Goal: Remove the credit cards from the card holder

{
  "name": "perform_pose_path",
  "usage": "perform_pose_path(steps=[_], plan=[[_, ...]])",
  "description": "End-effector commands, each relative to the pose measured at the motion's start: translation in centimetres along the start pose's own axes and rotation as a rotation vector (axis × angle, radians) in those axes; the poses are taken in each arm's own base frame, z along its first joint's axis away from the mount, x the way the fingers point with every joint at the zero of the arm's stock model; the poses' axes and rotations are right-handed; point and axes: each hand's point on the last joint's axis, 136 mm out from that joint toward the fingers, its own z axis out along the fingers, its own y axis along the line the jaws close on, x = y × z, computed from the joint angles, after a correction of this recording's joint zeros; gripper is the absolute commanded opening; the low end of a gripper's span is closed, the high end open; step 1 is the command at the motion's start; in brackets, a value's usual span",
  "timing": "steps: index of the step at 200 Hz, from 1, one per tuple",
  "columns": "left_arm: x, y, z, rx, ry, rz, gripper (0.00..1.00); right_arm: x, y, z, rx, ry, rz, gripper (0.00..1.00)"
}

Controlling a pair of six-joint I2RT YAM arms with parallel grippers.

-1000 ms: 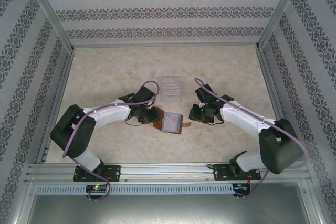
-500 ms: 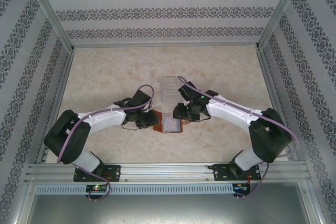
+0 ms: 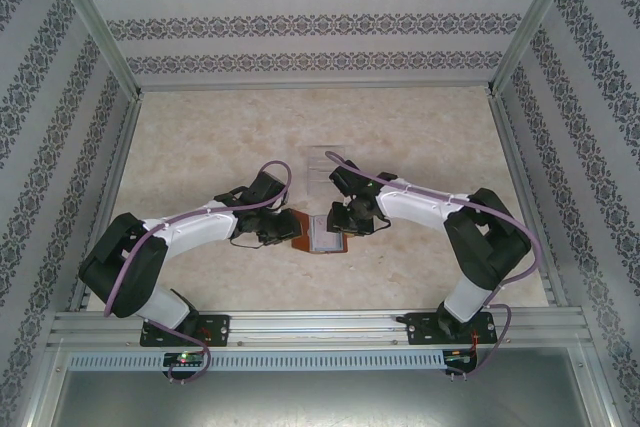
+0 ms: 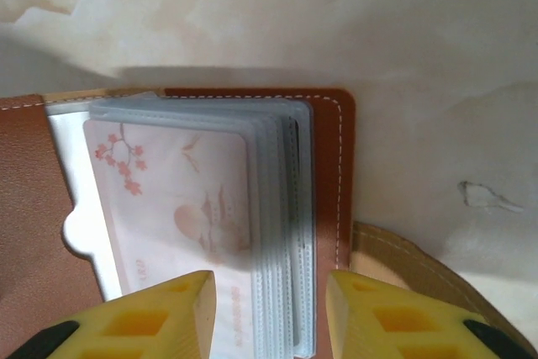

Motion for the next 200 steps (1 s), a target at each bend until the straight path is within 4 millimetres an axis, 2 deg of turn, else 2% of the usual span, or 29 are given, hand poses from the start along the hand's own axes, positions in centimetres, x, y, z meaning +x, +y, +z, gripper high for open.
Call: perform_pose_path(steps=[1, 24, 62, 97, 125, 160, 200], plan=[[-0.3, 1.8, -0.5, -0.097, -0.004, 0.022, 0.21, -0.4, -0.9, 0.7, 0.014, 0.011, -0.009, 0.40], [0.2, 2.8, -0.2, -0.147, 0.027, 0.041, 0.27, -0.2, -1.8, 1.3, 0.027, 0.033, -0.006, 0.40], [0.7, 5.3, 0.4, -0.282, 0.082, 0.059, 0.29, 0.3, -3.0, 2.1, 0.050, 0.058, -0.002, 0.38], [0.9, 8.0, -0.1, -0.456, 0.131, 0.078, 0.32, 0.7, -3.3, 2.6, 0.054, 0.074, 0.003, 0.37], [0.9, 9.0, -0.6, -0.545, 0.167, 0.110, 0.39, 0.8, -3.2, 2.6, 0.047, 0.076, 0.005, 0.36], [0.0, 8.0, -1.3, -0.541, 0.144, 0.138, 0.39, 0.9, -3.0, 2.3, 0.036, 0.072, 0.013, 0.36], [-2.2, 4.2, -3.7, -0.412, 0.038, 0.152, 0.38, 1.2, -1.9, 1.9, 0.001, 0.065, 0.016, 0.35]])
